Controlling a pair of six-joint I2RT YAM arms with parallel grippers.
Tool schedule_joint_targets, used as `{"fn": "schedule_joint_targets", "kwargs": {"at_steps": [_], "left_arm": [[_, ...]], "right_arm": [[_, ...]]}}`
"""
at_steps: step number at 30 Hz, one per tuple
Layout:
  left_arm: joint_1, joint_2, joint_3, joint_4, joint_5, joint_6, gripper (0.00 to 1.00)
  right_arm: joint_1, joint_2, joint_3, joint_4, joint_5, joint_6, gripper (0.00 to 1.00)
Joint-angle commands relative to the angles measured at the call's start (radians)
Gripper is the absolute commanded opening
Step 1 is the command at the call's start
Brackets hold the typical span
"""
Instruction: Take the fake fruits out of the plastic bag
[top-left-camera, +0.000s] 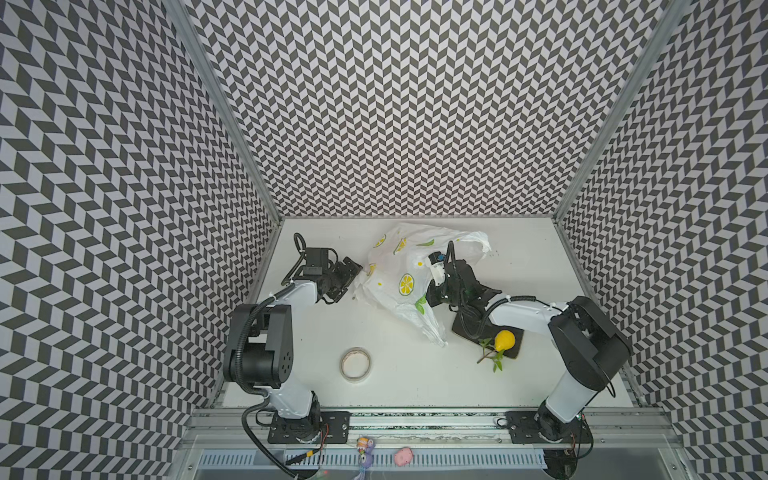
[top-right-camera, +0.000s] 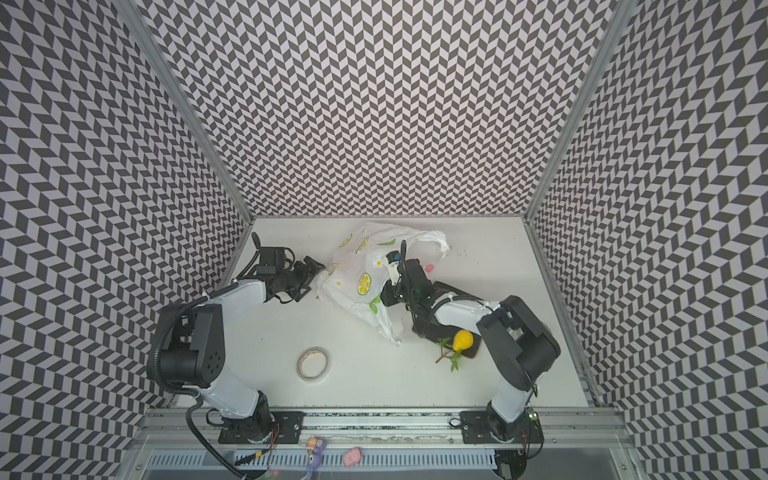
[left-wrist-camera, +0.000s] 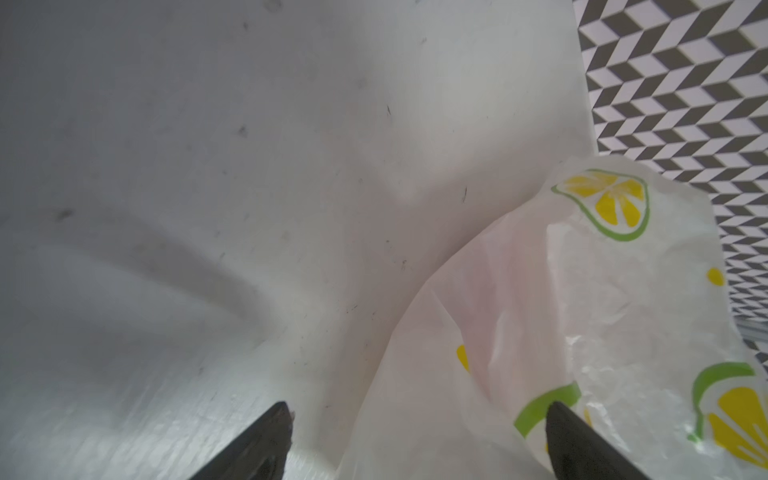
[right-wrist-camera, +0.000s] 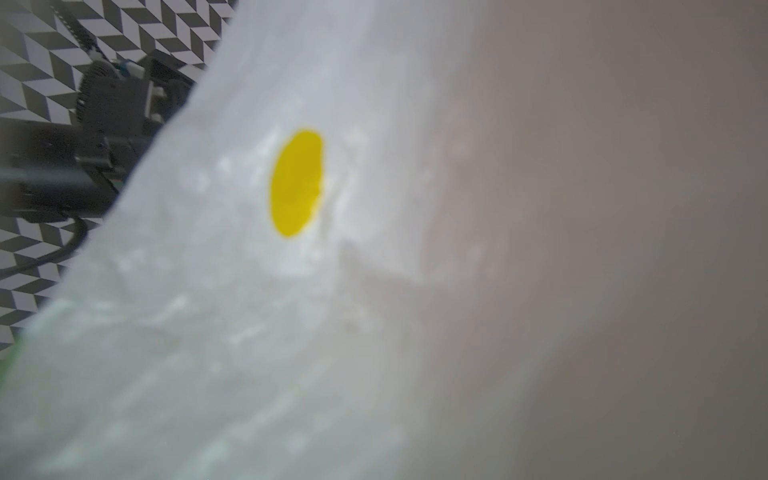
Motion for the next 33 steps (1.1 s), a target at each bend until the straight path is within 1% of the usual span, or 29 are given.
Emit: {"fn": "schedule_joint_targets", "kwargs": {"at_steps": [1, 3, 5, 7, 10, 13, 14, 17, 19, 23, 25, 27, 28, 29, 30, 31, 33], "left_arm": [[-0.033, 0.049, 0.039, 0.036, 0.050, -0.003, 0.86], [-0.051, 0.067, 0.055, 0.034, 0.053, 0.003, 0.76], [-0.062, 0.082, 0.065, 0.035, 0.063, 0.005, 0.62], [-0.070, 0.093, 0.079, 0.037, 0.074, 0.011, 0.43], [-0.080, 0.108, 0.122, 0.021, 0.093, 0.050, 0.20], [-0.090, 0.107, 0.171, 0.001, 0.103, 0.089, 0.02], [-0.095, 0.102, 0.189, -0.002, 0.107, 0.098, 0.00], [-0.121, 0.075, 0.243, -0.030, 0.111, 0.147, 0.00], [-0.150, 0.038, 0.268, -0.036, 0.121, 0.195, 0.00], [-0.225, -0.048, 0.306, -0.065, 0.111, 0.337, 0.00], [-0.237, -0.065, 0.295, -0.067, 0.123, 0.372, 0.00], [-0.232, -0.079, 0.235, 0.016, 0.186, 0.361, 0.00], [-0.230, -0.080, 0.212, 0.048, 0.196, 0.357, 0.00], [-0.227, -0.073, 0.189, 0.068, 0.188, 0.358, 0.00], [-0.219, -0.058, 0.174, 0.065, 0.156, 0.353, 0.00], [-0.205, -0.041, 0.163, 0.058, 0.136, 0.340, 0.00], [-0.160, 0.006, 0.140, 0.043, 0.108, 0.289, 0.00]], "right_arm": [[0.004, 0.017, 0.003, 0.046, -0.021, 0.046, 0.73], [0.004, 0.026, 0.015, 0.041, -0.029, 0.062, 0.73], [0.004, 0.032, 0.028, 0.031, -0.034, 0.074, 0.72], [0.004, 0.032, 0.029, 0.036, -0.036, 0.087, 0.72], [0.002, 0.025, 0.021, 0.048, -0.034, 0.109, 0.72], [0.002, 0.014, 0.001, 0.076, -0.045, 0.143, 0.71], [0.002, 0.009, -0.004, 0.081, -0.048, 0.157, 0.71], [0.002, -0.004, -0.016, 0.078, -0.048, 0.190, 0.72], [0.001, -0.021, -0.027, 0.074, -0.039, 0.204, 0.75], [-0.016, -0.064, -0.074, 0.096, -0.022, 0.245, 0.81], [-0.024, -0.081, -0.077, 0.073, -0.006, 0.242, 0.83], [-0.026, -0.098, -0.076, 0.038, 0.025, 0.232, 0.86], [-0.025, -0.101, -0.073, 0.030, 0.035, 0.228, 0.87], [-0.025, -0.102, -0.068, 0.016, 0.042, 0.220, 0.89], [-0.026, -0.098, -0.061, 0.001, 0.046, 0.212, 0.91], [-0.026, -0.091, -0.051, -0.015, 0.046, 0.205, 1.00], [-0.025, -0.077, -0.028, -0.047, 0.051, 0.190, 0.99]]}}
